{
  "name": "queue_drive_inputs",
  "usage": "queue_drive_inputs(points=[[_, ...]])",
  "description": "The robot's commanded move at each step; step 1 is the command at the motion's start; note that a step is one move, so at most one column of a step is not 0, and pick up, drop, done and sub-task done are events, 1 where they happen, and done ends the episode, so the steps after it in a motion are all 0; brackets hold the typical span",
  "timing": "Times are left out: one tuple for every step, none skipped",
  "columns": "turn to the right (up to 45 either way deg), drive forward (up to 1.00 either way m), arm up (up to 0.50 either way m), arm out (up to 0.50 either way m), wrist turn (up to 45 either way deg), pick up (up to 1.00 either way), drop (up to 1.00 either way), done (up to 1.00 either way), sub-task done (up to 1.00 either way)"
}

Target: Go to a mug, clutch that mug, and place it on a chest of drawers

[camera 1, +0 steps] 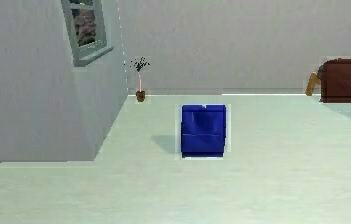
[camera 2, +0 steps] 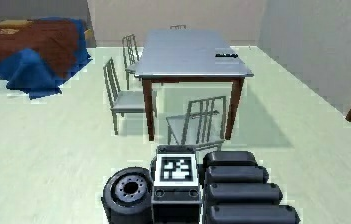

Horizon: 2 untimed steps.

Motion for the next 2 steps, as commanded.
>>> queue_drive_inputs(points=[[0.0,0.50,0.00,0.00,0.0,0.00,0.00,0.00,0.00],[-9.0,0.00,0.00,0.00,0.0,0.00,0.00,0.00,0.00]])
